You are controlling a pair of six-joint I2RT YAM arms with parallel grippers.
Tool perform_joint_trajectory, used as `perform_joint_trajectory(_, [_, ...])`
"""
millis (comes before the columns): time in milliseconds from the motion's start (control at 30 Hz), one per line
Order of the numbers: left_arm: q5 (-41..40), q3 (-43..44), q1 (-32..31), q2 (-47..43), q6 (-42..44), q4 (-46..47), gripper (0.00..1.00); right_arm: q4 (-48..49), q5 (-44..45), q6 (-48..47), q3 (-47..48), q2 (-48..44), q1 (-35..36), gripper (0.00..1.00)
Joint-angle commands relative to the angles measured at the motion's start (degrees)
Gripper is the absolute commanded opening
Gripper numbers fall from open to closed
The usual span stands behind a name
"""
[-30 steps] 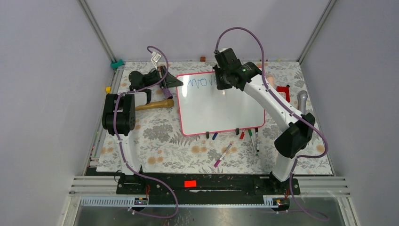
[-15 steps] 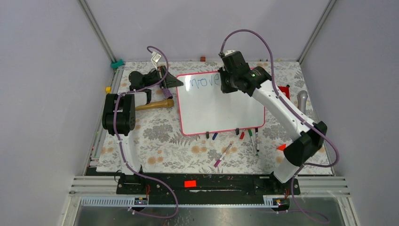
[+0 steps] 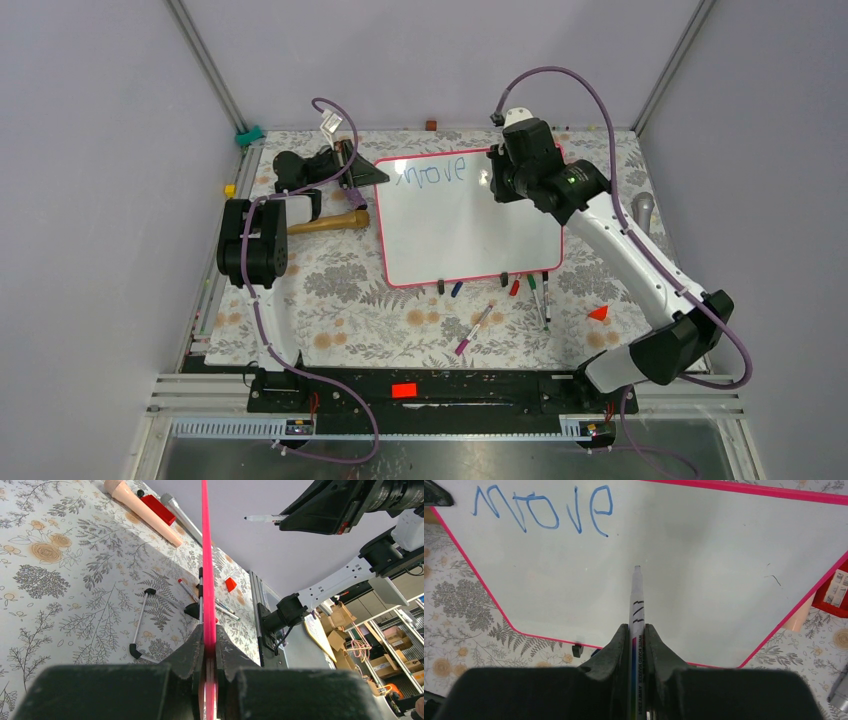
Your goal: Write a sentence on the whiteboard
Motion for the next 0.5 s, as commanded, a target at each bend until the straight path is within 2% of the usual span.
perform_joint_trajectory(0, [0.91, 1.3, 1.08, -1.0, -1.01, 3.6, 0.0, 0.27, 1.05, -1.08, -0.5, -2.99, -1.25, 0.0])
perform_joint_trajectory(467, [0.3, 1.46, 1.38, -2.76, -0.93, 3.6, 0.0, -10.38, -1.06, 3.3, -2.75, -12.68, -2.0, 0.0])
